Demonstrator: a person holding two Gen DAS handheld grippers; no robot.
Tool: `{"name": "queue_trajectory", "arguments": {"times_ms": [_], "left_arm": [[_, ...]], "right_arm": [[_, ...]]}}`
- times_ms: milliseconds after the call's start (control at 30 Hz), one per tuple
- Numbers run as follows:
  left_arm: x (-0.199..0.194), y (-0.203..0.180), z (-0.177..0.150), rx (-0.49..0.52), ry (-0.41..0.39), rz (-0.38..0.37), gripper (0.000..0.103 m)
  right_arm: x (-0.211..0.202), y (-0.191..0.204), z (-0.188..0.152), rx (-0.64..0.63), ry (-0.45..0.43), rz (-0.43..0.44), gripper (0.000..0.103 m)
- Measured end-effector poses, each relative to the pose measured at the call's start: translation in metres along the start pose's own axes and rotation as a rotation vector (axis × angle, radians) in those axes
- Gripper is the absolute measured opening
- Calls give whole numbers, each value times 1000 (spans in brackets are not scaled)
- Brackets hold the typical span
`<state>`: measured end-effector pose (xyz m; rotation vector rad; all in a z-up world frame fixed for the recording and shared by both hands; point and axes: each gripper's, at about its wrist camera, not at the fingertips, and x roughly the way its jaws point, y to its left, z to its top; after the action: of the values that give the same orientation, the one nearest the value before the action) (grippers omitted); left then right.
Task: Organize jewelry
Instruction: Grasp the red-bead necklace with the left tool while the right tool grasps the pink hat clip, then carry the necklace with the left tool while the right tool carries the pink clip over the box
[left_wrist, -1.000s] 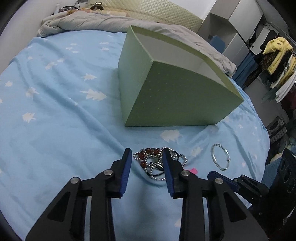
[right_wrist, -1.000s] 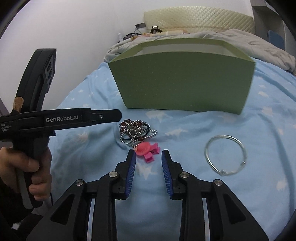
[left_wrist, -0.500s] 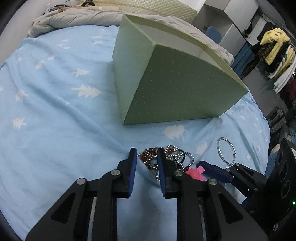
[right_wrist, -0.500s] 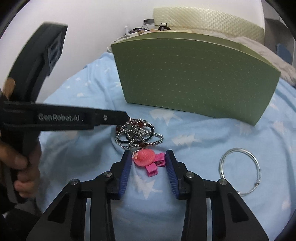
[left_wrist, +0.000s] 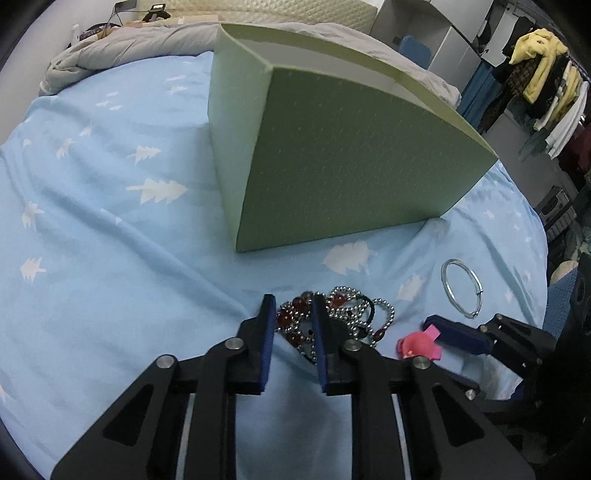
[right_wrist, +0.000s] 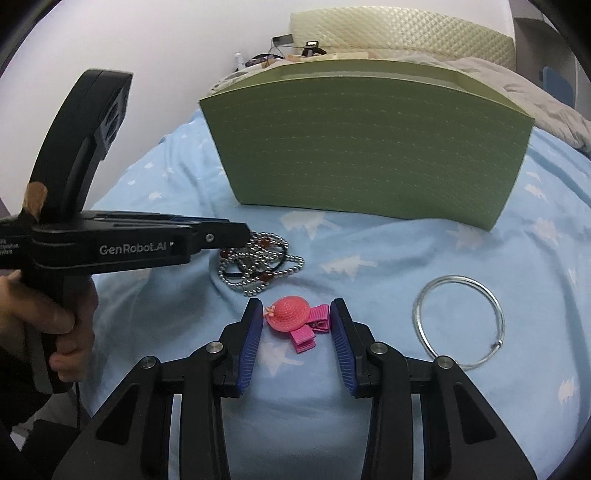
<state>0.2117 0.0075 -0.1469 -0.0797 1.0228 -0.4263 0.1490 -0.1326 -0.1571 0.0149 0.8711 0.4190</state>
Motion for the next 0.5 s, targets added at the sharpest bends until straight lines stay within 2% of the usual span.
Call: {"name": "queue_trajectory", "arguments": {"times_ms": [67,267,500], "left_arm": [[-1,0,-1,-3,-4,3,7],[-11,-1,-1,-28,-28,-4,7],[-44,-9,1,-47,-94,-6,7]], "right_arm": [[-1,-2,0,9,0,-1,35],[-13,-9,4,32,-24,-40,35],[-42,-12,11,55,-77,-91,35]]}}
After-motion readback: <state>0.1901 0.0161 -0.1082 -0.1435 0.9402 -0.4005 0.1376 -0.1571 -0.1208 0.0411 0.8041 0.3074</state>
